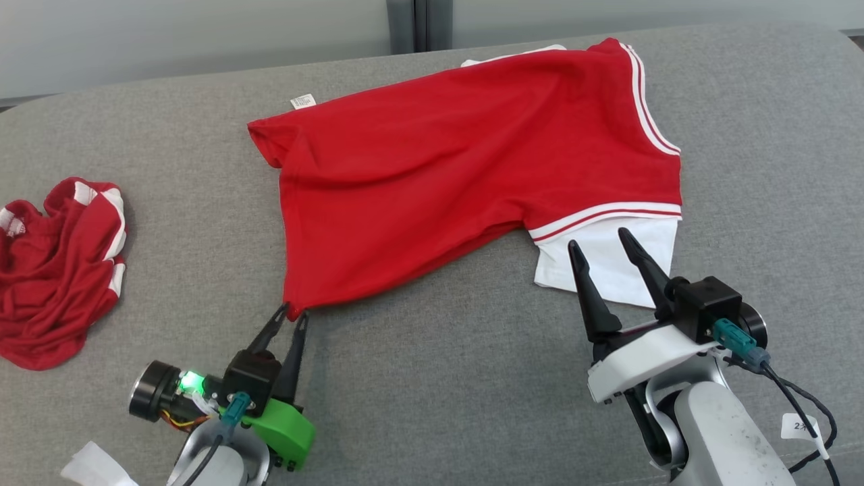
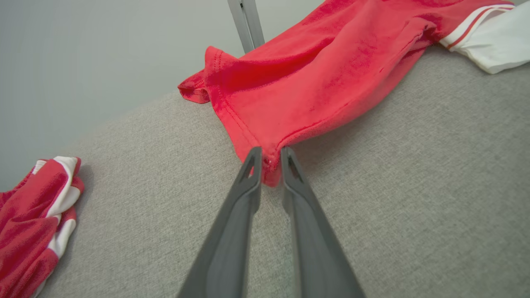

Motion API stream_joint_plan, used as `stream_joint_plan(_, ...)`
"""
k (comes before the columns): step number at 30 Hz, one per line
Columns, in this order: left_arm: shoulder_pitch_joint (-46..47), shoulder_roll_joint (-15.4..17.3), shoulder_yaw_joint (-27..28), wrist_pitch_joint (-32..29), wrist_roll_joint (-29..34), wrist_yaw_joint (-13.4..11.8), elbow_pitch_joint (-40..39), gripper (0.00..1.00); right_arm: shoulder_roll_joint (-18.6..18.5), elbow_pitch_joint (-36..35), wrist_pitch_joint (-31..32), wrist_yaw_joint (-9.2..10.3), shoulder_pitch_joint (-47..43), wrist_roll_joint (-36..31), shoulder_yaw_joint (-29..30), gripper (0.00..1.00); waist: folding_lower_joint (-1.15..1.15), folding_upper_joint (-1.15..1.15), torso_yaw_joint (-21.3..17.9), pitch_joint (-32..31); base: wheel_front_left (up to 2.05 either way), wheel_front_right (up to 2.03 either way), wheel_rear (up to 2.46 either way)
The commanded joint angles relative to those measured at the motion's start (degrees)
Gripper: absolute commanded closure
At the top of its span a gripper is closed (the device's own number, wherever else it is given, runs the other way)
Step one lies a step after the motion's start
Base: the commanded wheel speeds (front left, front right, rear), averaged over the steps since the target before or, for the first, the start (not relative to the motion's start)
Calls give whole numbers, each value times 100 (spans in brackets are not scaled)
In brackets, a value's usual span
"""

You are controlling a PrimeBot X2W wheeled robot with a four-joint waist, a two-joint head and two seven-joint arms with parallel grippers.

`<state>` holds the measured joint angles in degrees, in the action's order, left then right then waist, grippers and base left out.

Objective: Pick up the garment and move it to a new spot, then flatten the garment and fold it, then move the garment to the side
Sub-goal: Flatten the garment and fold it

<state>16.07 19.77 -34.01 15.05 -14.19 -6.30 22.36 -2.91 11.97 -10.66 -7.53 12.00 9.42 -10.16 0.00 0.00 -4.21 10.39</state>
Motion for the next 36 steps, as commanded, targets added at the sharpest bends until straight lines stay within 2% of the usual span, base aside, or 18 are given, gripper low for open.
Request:
stream_joint_plan(1, -101, -48, 90, 17, -52, -11, 62, 0, -14, -26, 19, 8, -68, 11, 14, 0, 0, 0, 25, -54, 0, 0, 0)
stream_joint_plan(5, -350, -202, 417, 17, -200, -87, 132, 0, -30, -57, 42, 8, -132, -17, 90, 0, 0, 0, 29, -171, 0, 0, 0)
stream_joint_plan(11, -864, -477, 1488, 17, -530, -161, -505, 0, -68, -140, 90, 8, -301, -55, 408, 0, 0, 0, 95, -390, 0, 0, 0)
stream_joint_plan(12, -996, -606, 1856, 17, -561, -112, -824, 0, -77, -188, 120, 8, -363, -58, 529, 0, 0, 0, 137, -466, 0, 0, 0)
stream_joint_plan(14, -1132, -747, 2208, 10, -563, -5, -1097, 0, -99, -220, 140, 8, -421, -60, 640, 0, 0, 0, 177, -542, 0, 0, 0)
stream_joint_plan(20, -1362, -1143, 2936, 9, -576, 459, -1386, 0, -181, -208, 243, 8, -587, -46, 848, 0, 0, 0, 278, -776, 0, 0, 0)
stream_joint_plan(24, -1390, -1361, 3225, 10, -766, 807, -1235, 0, -231, -119, 341, 8, -705, 4, 932, 0, 0, 0, 320, -930, 0, 0, 0)
stream_joint_plan(28, -1289, -1451, 3283, 10, -908, 1047, -869, 0, -287, -53, 508, 8, -775, 46, 997, 0, 0, 0, 336, -1035, 0, 0, 0)
stream_joint_plan(36, -1002, -1365, 3155, -80, -938, 1140, -194, 0, -324, -58, 795, 8, -769, 86, 1019, 0, 0, 0, 300, -1130, 0, 0, 0)
